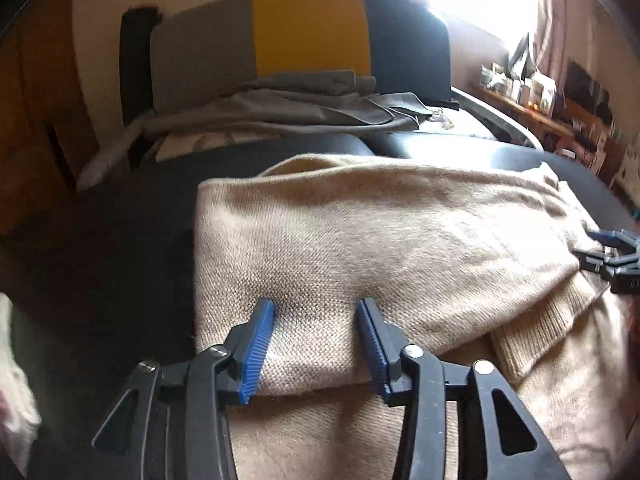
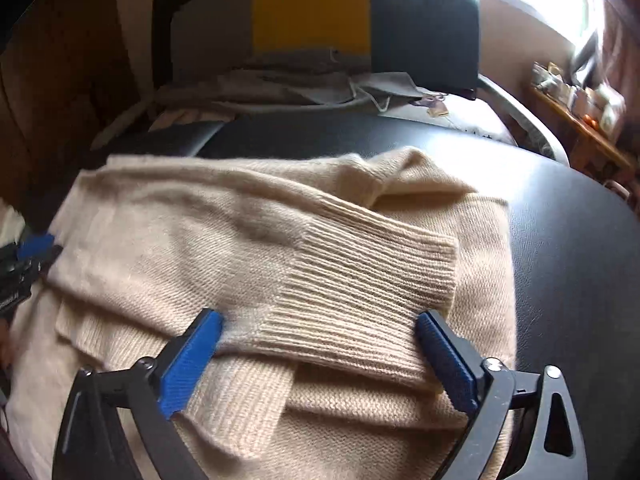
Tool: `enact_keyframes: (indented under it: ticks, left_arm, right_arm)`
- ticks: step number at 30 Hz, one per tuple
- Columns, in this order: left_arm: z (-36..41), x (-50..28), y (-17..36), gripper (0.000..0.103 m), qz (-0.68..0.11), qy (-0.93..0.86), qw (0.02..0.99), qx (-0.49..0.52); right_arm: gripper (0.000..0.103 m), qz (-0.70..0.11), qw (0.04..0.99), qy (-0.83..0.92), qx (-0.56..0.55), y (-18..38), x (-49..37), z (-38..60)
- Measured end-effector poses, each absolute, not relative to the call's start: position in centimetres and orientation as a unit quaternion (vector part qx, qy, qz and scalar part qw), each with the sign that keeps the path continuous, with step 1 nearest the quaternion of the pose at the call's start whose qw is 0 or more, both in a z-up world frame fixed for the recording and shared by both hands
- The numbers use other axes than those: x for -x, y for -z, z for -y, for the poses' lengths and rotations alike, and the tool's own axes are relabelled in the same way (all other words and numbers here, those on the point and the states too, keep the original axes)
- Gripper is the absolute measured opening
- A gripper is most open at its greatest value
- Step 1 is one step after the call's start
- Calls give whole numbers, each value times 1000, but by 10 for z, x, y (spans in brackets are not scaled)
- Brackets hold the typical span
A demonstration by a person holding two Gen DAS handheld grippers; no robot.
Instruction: Fold clothes
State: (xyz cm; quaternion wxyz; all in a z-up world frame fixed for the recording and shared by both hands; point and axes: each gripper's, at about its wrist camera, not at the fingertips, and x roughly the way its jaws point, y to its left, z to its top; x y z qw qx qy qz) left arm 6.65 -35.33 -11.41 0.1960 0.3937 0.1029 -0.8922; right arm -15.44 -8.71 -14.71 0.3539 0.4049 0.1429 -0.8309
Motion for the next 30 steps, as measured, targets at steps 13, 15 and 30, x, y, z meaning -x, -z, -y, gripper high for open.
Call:
enact_keyframes:
  ticks: [13, 15, 30]
  left_arm:
    - [354, -147, 75, 51, -159, 897, 145, -385]
    - [354, -184, 77, 51, -195, 896, 129, -378]
    - [298, -338, 125, 52, -371, 854, 34, -364]
  right_arm:
    - [102, -11, 436, 771, -465, 107, 118, -3]
    - [102, 29, 437, 755, -488, 110, 100, -46]
    - [103, 268, 498, 621, -542, 169, 16, -156]
